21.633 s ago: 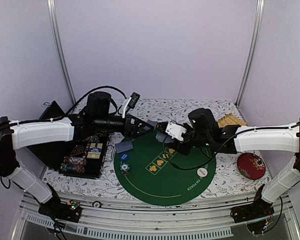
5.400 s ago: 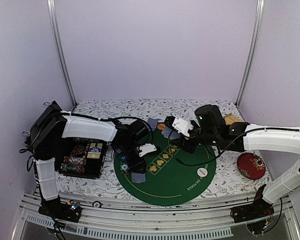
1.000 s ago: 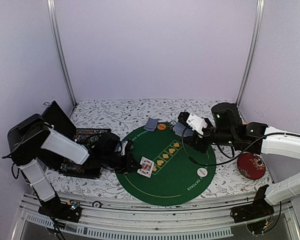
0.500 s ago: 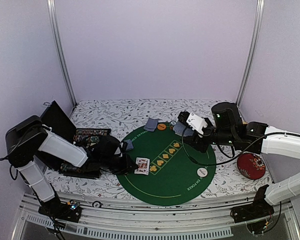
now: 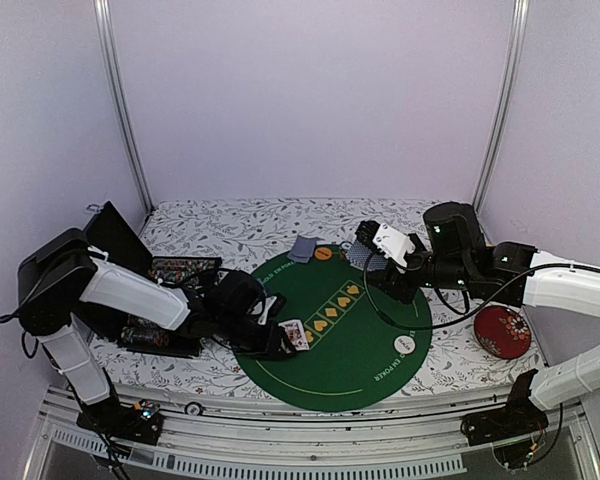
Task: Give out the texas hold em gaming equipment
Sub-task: Flop the poker card into the community card area, then adjust the poker card in the community card area.
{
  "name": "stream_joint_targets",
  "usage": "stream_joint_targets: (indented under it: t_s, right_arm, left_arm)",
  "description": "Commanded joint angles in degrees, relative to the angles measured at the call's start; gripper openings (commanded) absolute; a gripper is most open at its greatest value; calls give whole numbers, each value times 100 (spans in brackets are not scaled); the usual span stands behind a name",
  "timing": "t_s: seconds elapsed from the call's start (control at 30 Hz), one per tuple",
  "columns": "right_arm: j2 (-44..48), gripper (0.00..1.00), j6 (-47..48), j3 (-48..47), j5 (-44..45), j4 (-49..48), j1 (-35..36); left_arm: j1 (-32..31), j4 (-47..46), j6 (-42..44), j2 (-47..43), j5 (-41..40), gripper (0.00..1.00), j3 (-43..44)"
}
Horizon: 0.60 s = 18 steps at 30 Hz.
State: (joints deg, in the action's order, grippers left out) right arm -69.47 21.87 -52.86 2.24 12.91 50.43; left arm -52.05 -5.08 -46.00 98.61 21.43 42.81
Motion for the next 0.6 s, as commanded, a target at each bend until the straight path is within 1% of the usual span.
stream_joint_targets:
  t_s: [0.0,0.1,0.17,0.23,0.33,0.4,0.43,0.57]
  right_arm:
    - [63,45,-7,-190,17,-51,-23]
    - [91,45,-7,-153,37,-51,-28]
    - [99,45,-7,-143,40,-59,-30]
    - [93,45,-16,-134,40,-67,-28]
    - [97,45,-25,-106,26,-98,-26]
    - [109,45,-31,-79,22,-119,-29]
    - [116,45,-50,-49,24,-145,-24]
    - [153,45,-76,25,-3,-174,-32]
  left_arm:
    - [-214,590,519,185,577,36,290]
    - [-253,817,830,83,894,37,463]
    - [-242,1099,1186,-95,934,38,669]
    - [-124,1565,1630,-316,613,41,979]
    - [332,2001,2095,-457,25,51,1307]
    - [646,2215,2491,-196,-148,58,1523]
    - [754,2471,2652,-11,-247,60,1694]
    - [835,3050,3473,684,-629,71,2331]
